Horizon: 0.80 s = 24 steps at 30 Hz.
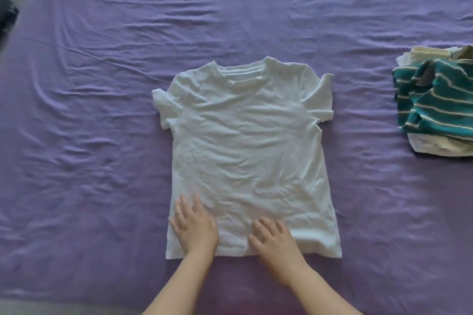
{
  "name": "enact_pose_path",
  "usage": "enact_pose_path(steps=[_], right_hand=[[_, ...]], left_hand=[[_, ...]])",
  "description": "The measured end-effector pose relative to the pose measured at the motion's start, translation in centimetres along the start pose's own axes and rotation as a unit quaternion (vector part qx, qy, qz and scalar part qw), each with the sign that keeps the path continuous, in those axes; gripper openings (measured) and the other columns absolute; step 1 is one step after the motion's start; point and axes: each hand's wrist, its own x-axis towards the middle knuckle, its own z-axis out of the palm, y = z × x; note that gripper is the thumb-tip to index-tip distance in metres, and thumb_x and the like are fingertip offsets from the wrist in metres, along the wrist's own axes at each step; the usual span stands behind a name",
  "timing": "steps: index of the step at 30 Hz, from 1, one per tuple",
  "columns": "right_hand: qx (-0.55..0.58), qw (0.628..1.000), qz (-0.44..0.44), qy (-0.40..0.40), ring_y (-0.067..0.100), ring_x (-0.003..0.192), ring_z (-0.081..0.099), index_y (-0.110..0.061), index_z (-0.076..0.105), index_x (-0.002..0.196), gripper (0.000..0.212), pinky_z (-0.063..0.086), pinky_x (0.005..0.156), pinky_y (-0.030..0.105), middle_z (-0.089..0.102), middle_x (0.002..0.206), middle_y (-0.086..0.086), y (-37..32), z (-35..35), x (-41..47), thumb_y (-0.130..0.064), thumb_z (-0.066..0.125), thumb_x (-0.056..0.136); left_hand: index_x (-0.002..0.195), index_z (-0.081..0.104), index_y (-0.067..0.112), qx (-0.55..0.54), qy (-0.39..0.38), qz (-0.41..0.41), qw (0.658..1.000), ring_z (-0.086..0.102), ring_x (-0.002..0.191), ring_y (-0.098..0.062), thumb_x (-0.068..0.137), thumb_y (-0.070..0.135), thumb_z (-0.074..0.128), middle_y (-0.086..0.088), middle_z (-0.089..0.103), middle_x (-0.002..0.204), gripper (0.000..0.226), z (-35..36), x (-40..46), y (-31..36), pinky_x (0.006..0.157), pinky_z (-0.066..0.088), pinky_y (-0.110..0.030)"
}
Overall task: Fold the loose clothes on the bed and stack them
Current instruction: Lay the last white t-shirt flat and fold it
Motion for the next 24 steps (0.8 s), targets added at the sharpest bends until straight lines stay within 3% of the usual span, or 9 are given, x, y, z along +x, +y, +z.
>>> enact_pose_path(steps=[3,5,7,9,13,18,22,24], right_hand=[[-0.004,1.0,0.017,-0.005,0.019,0.066,0.063,-0.024,0.069,0.071,0.058,0.047,0.051,0.027,0.065,0.072,-0.004,0.0,0.4,0.5,-0.027,0.088,0.016],[0.012,0.999,0.036,-0.007,0.017,0.064,0.06,-0.026,0.067,0.067,0.039,0.043,0.054,0.025,0.062,0.068,-0.007,0.3,-0.4,0.9,-0.026,0.088,0.034],[0.066,0.996,0.035,-0.038,0.018,0.092,0.058,-0.031,0.068,0.091,0.016,0.039,0.074,0.029,0.065,0.094,-0.007,0.9,-0.8,1.5,-0.029,0.069,0.076],[0.095,0.987,0.023,-0.126,0.019,0.111,0.049,-0.034,0.063,0.108,0.022,0.033,0.085,0.031,0.059,0.114,-0.007,1.5,-1.1,2.1,-0.033,0.048,0.092],[0.16,0.972,0.042,-0.167,0.022,0.102,0.056,-0.031,0.064,0.108,0.024,0.042,0.082,0.03,0.061,0.106,0.0,1.5,-1.9,3.9,-0.037,0.05,0.09],[0.24,0.961,0.078,-0.113,0.023,0.105,0.054,-0.026,0.039,0.138,0.05,0.043,0.089,0.03,0.051,0.119,0.004,-1.4,-2.3,7.0,-0.023,0.052,0.09],[0.186,0.958,0.038,-0.213,0.022,0.104,0.058,-0.028,0.06,0.118,0.03,0.045,0.083,0.03,0.062,0.113,0.002,-4.1,-3.1,9.8,-0.029,0.049,0.09],[0.177,0.968,0.033,-0.173,0.024,0.102,0.06,-0.024,0.066,0.106,0.025,0.046,0.08,0.031,0.066,0.109,0.002,-4.0,-4.7,11.9,-0.027,0.047,0.091]], left_hand=[[0.149,0.016,0.023,-0.04,-0.038,-0.016,0.998,0.017,0.143,-0.029,0.09,0.043,0.053,-0.012,0.01,0.157,0.073,-0.4,0.5,-1.3,0.112,0.025,-0.04],[0.148,0.019,0.027,-0.056,-0.036,-0.014,0.998,0.018,0.141,-0.029,0.088,0.043,0.057,-0.012,0.009,0.155,0.072,-0.6,0.6,-1.6,0.11,0.028,-0.037],[0.147,0.023,0.03,-0.078,-0.032,-0.031,0.996,0.019,0.139,-0.029,0.088,0.041,0.059,-0.013,0.009,0.155,0.07,-0.7,0.6,-1.9,0.109,0.03,-0.036],[0.146,0.025,0.029,-0.106,-0.038,-0.066,0.991,0.021,0.138,-0.03,0.087,0.039,0.061,-0.014,0.01,0.155,0.069,-0.9,0.4,-2.3,0.107,0.032,-0.037],[0.147,0.02,0.023,-0.119,-0.034,-0.114,0.986,0.03,0.134,-0.028,0.087,0.044,0.06,-0.009,0.024,0.151,0.075,-1.0,0.5,-3.3,0.103,0.035,-0.041],[0.145,0.026,0.02,-0.095,-0.031,-0.13,0.986,0.039,0.125,-0.024,0.091,0.049,0.05,-0.005,0.046,0.136,0.066,-1.5,2.1,-4.7,0.1,0.033,-0.04],[0.119,0.052,0.017,-0.12,-0.035,-0.11,0.986,0.045,0.113,-0.024,0.091,0.047,0.048,-0.006,0.054,0.12,0.041,-2.2,3.9,-5.9,0.094,0.037,-0.036],[0.107,0.052,0.014,-0.176,-0.044,-0.087,0.979,0.049,0.105,-0.025,0.091,0.037,0.052,-0.007,0.054,0.114,0.028,-2.6,4.3,-5.8,0.088,0.04,-0.034]])
